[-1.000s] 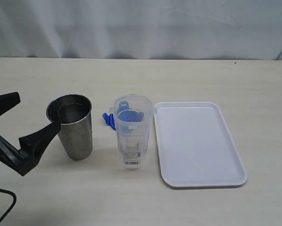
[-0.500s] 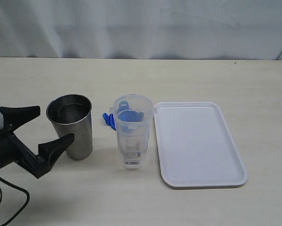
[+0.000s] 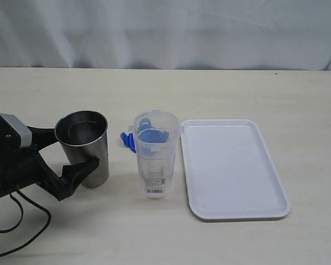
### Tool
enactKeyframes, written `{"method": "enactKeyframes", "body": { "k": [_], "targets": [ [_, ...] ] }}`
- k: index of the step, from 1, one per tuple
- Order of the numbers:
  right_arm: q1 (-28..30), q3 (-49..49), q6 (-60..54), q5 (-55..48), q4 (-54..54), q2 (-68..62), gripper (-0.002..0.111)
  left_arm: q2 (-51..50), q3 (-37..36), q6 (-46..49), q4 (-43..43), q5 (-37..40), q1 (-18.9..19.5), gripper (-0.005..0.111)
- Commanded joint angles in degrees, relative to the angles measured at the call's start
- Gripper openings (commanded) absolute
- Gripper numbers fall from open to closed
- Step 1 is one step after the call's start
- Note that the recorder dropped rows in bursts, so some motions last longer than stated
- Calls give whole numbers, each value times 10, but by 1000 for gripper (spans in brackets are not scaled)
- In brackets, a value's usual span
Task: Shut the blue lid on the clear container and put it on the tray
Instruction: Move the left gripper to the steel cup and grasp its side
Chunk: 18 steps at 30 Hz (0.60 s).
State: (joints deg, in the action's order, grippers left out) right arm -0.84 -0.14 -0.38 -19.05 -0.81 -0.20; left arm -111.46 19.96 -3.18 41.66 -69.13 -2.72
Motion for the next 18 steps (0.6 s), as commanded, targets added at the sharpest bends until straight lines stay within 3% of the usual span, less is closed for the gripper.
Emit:
{"method": "enactKeyframes", "body": {
  "k": [1, 9, 18],
  "targets": [
    [0, 1, 0, -1, -1, 2, 4, -31, 32, 0, 25, -8, 0, 105],
    [0, 1, 0, -1, -1, 2, 4, -82, 111, -42, 88, -8, 0, 105],
    [0, 1, 0, -1, -1, 2, 4, -82, 136, -61, 101, -8, 0, 105]
  ]
}}
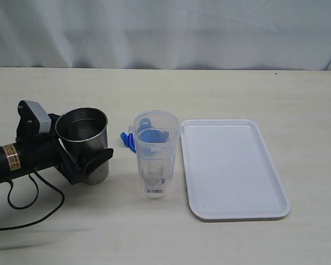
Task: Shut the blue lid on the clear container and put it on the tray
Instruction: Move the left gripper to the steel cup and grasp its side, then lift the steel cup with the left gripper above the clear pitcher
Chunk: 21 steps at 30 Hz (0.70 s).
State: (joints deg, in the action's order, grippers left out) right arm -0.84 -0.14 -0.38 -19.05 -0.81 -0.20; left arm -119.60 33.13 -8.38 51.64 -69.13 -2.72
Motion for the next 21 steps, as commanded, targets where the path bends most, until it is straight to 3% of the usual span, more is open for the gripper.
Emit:
{"method": "enactKeyframes", "body": {
  "k": [1, 3, 8, 21],
  "targets": [
    [0, 1, 0, -1, -1, 2, 4, 0, 4, -9, 1, -8, 0, 104],
    [0, 1, 0, -1, -1, 2, 4, 0, 4, -9, 1, -8, -3, 104],
    [0, 1, 0, -1, -1, 2, 4, 0, 4, 28, -38, -8, -54, 104],
    [0, 1, 0, -1, -1, 2, 4, 0, 4, 36, -40, -8, -56, 104]
  ]
}}
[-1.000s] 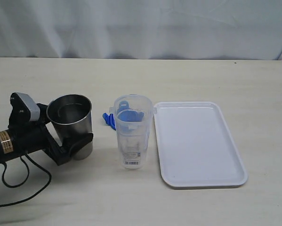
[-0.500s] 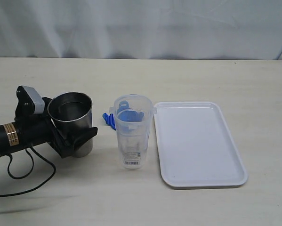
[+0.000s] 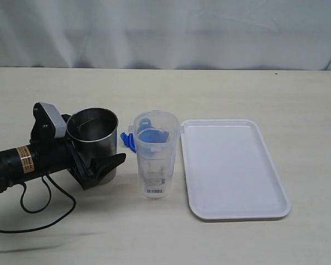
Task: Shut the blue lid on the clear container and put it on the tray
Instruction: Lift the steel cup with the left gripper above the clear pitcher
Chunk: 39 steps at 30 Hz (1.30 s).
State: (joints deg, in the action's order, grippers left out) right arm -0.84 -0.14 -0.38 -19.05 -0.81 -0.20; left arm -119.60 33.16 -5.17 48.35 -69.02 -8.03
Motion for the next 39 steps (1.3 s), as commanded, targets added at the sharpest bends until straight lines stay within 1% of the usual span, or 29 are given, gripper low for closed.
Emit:
{"method": "enactKeyframes", "body": {
  "k": [1, 12, 14, 15, 16, 17, 18, 19, 20, 21, 22, 23, 27, 34, 39],
  "targets": [
    [0, 1, 0, -1, -1, 2, 4, 0, 4, 4, -7, -9, -3, 104],
    [0, 1, 0, -1, -1, 2, 4, 0, 4, 4, -7, -9, -3, 104],
    [0, 1, 0, -1, -1, 2, 4, 0, 4, 4, -7, -9, -3, 101],
    [0, 1, 0, -1, -1, 2, 4, 0, 4, 4, -7, -9, -3, 92],
    [0, 1, 0, -1, -1, 2, 4, 0, 4, 4, -7, -9, -3, 86],
    [0, 1, 0, -1, -1, 2, 4, 0, 4, 4, -1, -9, -3, 71],
    [0, 1, 0, -1, -1, 2, 4, 0, 4, 7, 5, -9, -3, 64],
    [0, 1, 0, -1, -1, 2, 4, 0, 4, 7, 13, -9, -3, 49],
    [0, 1, 0, -1, -1, 2, 4, 0, 4, 5, 25, -9, -3, 40],
    [0, 1, 0, -1, -1, 2, 4, 0, 4, 4, 37, -9, -3, 23],
    [0, 1, 0, -1, -1, 2, 4, 0, 3, -8, 37, -9, -3, 4],
    [0, 1, 0, -1, -1, 2, 4, 0, 3, -12, 35, -9, -3, 0],
    [0, 1, 0, -1, -1, 2, 4, 1, 4, -9, 31, -9, -3, 0],
    [0, 1, 0, -1, -1, 2, 4, 2, 31, -7, 35, -9, -3, 0],
    [0, 1, 0, -1, -1, 2, 4, 26, 37, -7, 24, -9, -3, 0]
  ]
}}
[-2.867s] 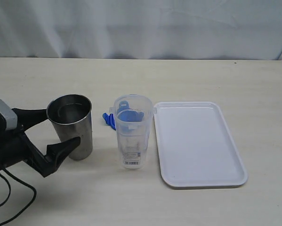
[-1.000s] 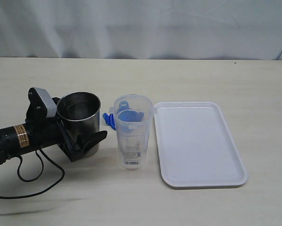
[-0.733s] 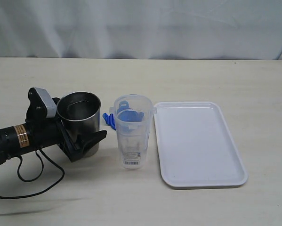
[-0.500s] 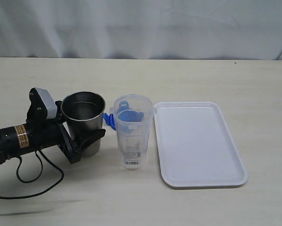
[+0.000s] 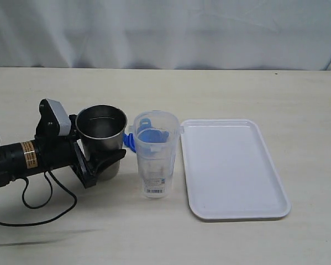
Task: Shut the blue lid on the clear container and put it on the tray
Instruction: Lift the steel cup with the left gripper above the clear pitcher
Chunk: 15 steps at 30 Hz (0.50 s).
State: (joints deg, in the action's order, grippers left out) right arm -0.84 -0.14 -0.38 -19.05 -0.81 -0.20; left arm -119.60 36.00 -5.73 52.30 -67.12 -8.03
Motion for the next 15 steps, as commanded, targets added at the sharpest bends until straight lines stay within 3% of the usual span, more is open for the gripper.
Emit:
{"method": "enactKeyframes", "body": {
  "k": [1, 15],
  "targets": [
    [0, 1, 0, -1, -1, 2, 4, 32, 8, -1, -19, -28, -3, 0],
    [0, 1, 0, -1, -1, 2, 4, 121, 8, -51, -43, -28, -3, 0]
  ]
}}
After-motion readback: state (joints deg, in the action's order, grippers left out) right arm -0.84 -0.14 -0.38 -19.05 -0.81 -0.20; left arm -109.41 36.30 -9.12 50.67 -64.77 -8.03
